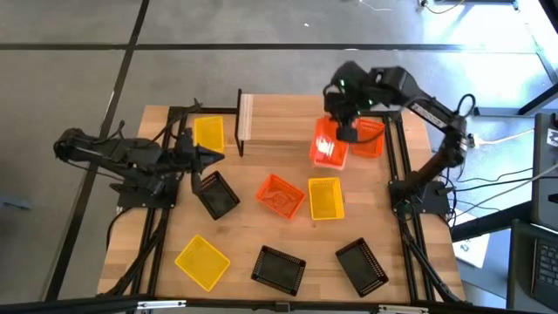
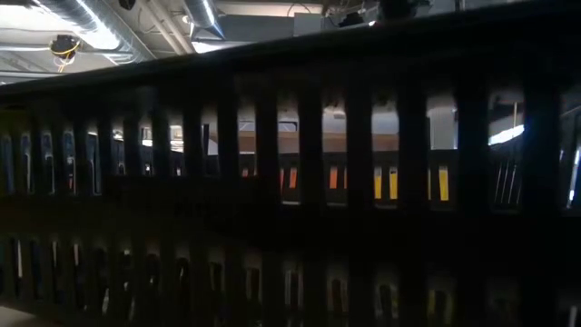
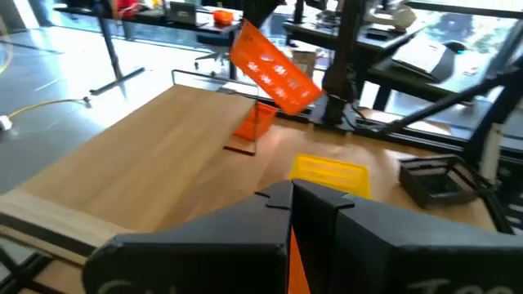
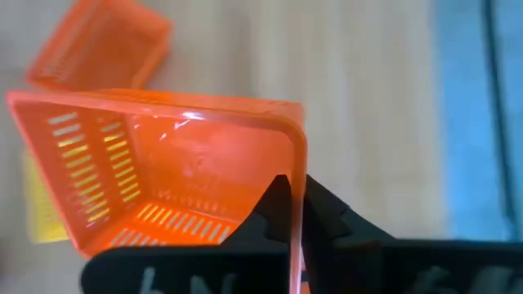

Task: Stack baskets on shelf by color
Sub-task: Put the bottom right orange basket on the shelf

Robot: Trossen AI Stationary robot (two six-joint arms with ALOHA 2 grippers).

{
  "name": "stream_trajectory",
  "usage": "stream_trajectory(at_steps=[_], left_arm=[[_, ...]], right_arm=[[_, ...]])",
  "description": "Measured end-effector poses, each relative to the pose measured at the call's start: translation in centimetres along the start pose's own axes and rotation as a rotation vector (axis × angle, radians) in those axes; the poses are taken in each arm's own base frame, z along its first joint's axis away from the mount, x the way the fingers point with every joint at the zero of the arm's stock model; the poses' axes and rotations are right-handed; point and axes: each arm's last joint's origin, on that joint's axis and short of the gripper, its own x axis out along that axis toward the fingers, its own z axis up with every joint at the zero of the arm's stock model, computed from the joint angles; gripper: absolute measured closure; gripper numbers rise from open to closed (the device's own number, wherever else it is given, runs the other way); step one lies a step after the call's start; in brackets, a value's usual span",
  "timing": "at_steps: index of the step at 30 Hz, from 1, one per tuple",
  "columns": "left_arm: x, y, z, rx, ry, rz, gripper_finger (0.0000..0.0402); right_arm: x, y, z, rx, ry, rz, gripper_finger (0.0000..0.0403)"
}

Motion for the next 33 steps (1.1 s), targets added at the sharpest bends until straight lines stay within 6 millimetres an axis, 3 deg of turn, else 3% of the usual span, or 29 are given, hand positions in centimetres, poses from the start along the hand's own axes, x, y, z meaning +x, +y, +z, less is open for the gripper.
stream_trajectory(at_steps=[6,15,21,33], left_arm=[[0.4,0.6,0.1,-0.011,0.010,-0.016,0.0401],[0.5,0.7,0.1,-0.020,0.015,-0.038,0.0401],[0.5,0.7,0.1,-0.020,0.015,-0.038,0.0401],[0.5,0.7,0.1,-0.020,0.015,-0.038,0.0401]], right_arm=[[1.7,-5.3,1.2,-0.070,0.017,-0.054,0.0403],[4.5,-11.1,-0.6,-0.057,0.097,-0.033,0.0403],[6.2,-12.3,-1.2,-0.029,0.123,0.008,0.0403],[6.3,-12.5,-1.2,-0.058,0.135,-0.018,0.0358]])
